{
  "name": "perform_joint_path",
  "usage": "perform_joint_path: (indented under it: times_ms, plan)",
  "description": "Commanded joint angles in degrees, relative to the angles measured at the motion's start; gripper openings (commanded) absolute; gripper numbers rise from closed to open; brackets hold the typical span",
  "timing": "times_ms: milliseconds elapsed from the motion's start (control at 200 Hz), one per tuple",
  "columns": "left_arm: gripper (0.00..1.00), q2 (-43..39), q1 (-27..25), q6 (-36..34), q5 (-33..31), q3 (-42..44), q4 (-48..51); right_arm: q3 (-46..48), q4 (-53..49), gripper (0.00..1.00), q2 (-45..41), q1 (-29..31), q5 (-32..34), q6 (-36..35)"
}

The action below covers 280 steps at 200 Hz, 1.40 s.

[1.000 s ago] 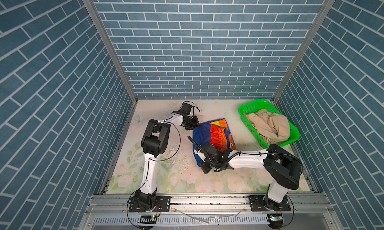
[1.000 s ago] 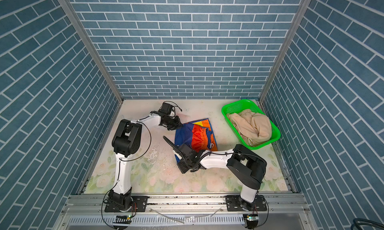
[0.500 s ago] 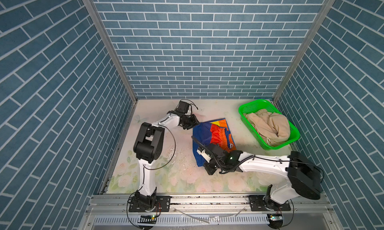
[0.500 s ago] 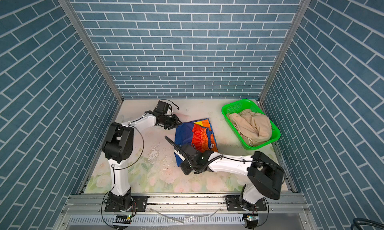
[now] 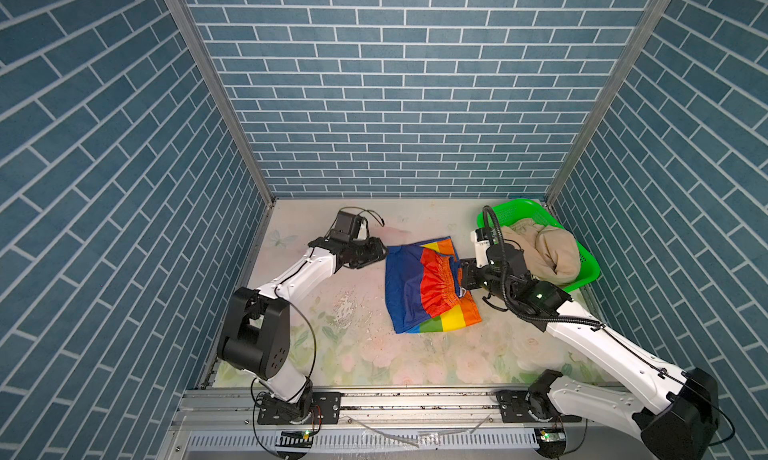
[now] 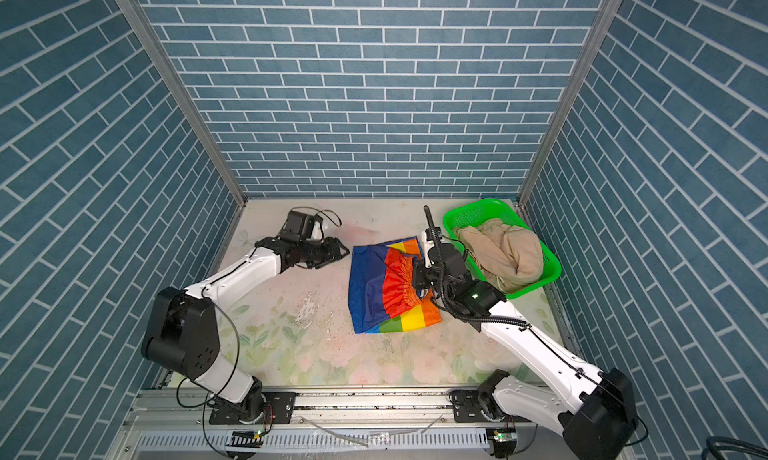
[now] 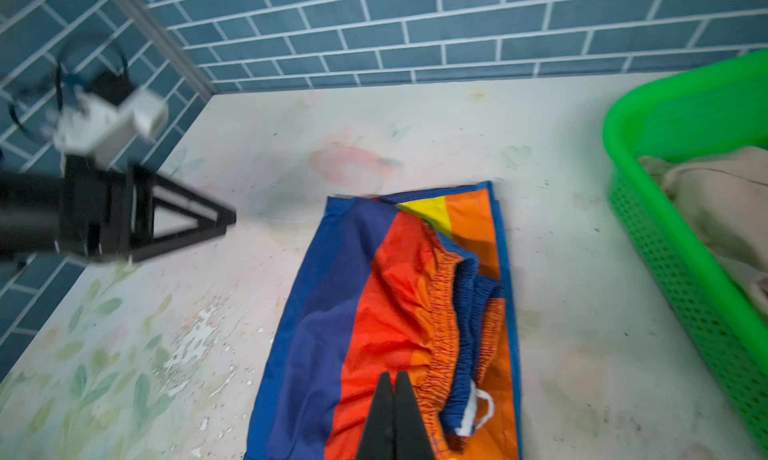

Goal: Fold and stack the shorts

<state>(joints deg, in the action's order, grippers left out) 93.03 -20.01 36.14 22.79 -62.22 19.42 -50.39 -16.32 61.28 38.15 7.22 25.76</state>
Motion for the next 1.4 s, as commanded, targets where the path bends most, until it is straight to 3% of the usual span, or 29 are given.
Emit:
perform_joint_path:
  times_ms: [0,100,190,310,625,690,790,895,1090,1395]
  plan:
    - [0.58,0.25,-0.32,1.96,1.25,4.65,-3.09,0.97,-5.21,0.15,-1.42,-4.81,-1.13,3.4]
    - [0.58,1.95,-1.28,2.76,1.54,6.07,-4.68,1.73,-5.43,0.28,-1.03,-10.2,-5.13,6.6]
    - [0.58,3.6,-2.31,3.71,2.47,6.8,-7.33,3.43,-3.9,0.34,0.07,-13.76,-9.06,8.87]
    - [0.58,6.54,-3.29,4.44,2.36,7.01,-9.57,5.07,-2.04,0.35,1.07,-16.54,-13.88,10.53]
    - [0.48,12.45,-4.01,5.65,1.95,6.9,-13.17,6.99,-0.32,0.37,0.74,-19.21,-15.01,10.28]
    - [0.39,13.48,-4.18,5.77,1.91,6.14,-13.42,7.36,0.16,0.37,1.0,-19.51,-15.37,10.49]
    - [0.13,15.27,-4.23,6.23,2.2,4.49,-13.73,7.83,0.8,0.37,1.57,-19.75,-15.81,10.63]
    - [0.0,16.7,-3.35,4.41,1.0,0.72,-10.59,8.2,1.18,0.37,2.46,-20.22,-16.28,10.46]
    - [0.0,17.76,5.08,-1.69,-1.62,-10.0,-1.24,9.38,1.96,0.37,3.63,-20.57,-18.0,10.72]
    - [0.0,24.44,25.18,-4.26,-7.59,-26.27,10.35,10.84,5.01,0.37,6.73,-20.73,-19.26,10.89]
